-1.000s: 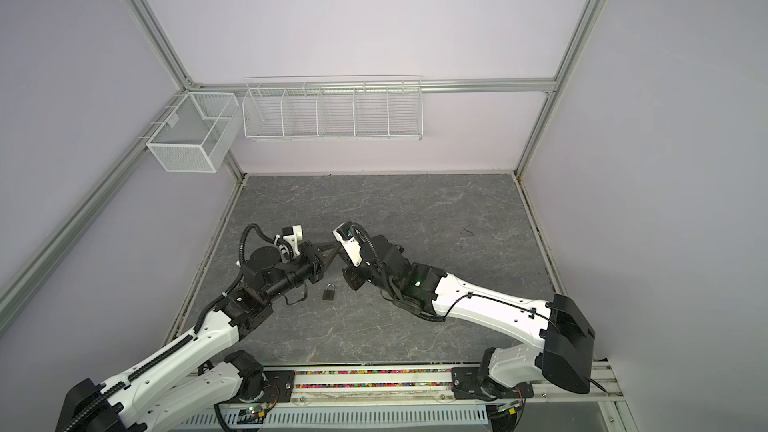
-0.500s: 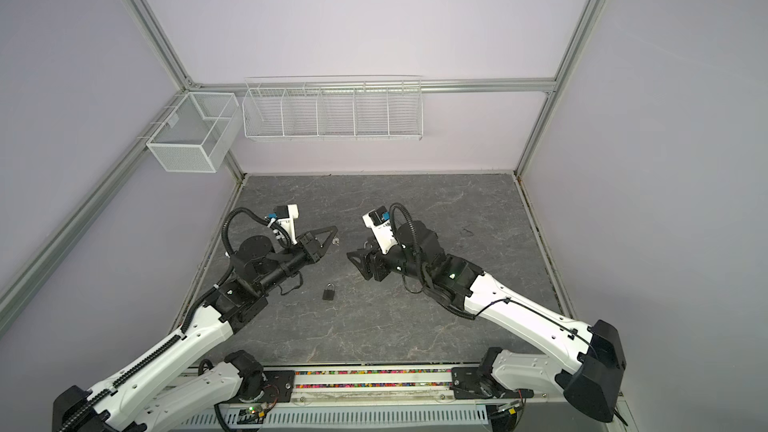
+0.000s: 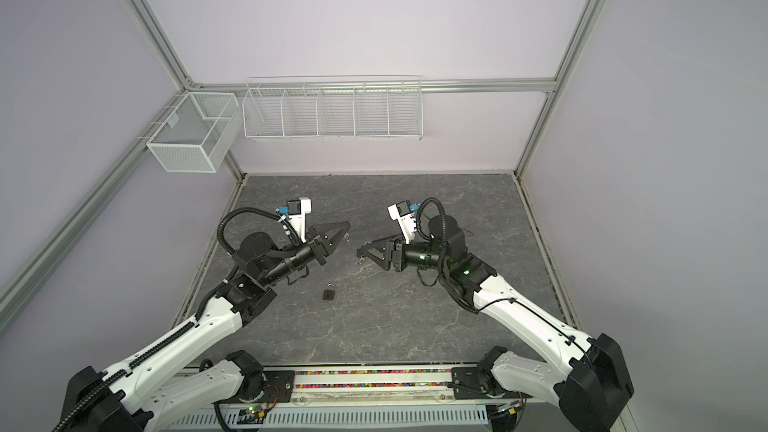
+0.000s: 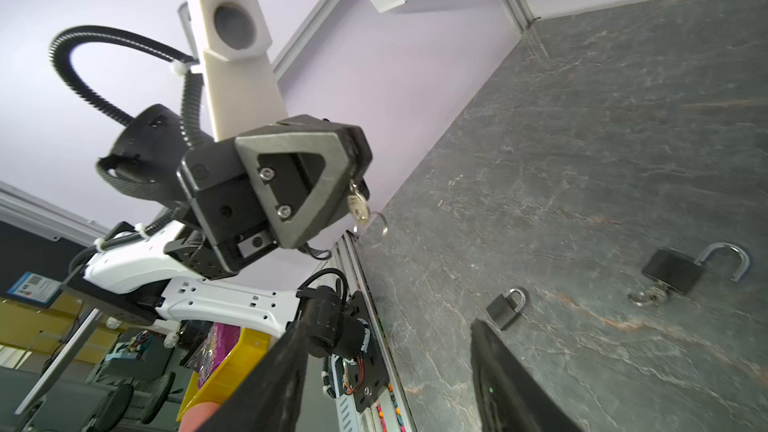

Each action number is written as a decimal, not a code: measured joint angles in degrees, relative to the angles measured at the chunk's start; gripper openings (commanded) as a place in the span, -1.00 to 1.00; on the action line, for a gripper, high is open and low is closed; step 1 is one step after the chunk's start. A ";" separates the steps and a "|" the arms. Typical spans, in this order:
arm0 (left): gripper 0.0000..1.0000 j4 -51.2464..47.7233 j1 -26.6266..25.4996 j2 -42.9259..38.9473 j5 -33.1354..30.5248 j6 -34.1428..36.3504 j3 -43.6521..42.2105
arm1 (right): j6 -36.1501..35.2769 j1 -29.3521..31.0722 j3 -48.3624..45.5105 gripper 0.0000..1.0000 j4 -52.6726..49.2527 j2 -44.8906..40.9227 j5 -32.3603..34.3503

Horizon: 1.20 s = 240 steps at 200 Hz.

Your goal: Unlock with the key

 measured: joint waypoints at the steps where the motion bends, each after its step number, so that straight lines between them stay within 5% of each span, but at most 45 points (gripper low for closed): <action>1: -1.00 0.17 0.00 0.02 0.17 -0.02 0.00 | 0.04 0.02 0.00 0.27 0.17 0.02 -0.04; 117: -1.00 8.76 -0.22 0.59 5.73 -1.36 0.00 | 4.83 2.78 2.67 -0.15 14.21 6.64 -3.15; 240: -1.00 8.72 -0.33 0.37 6.25 -1.68 0.00 | 5.16 3.54 3.43 -0.53 16.02 8.50 -3.34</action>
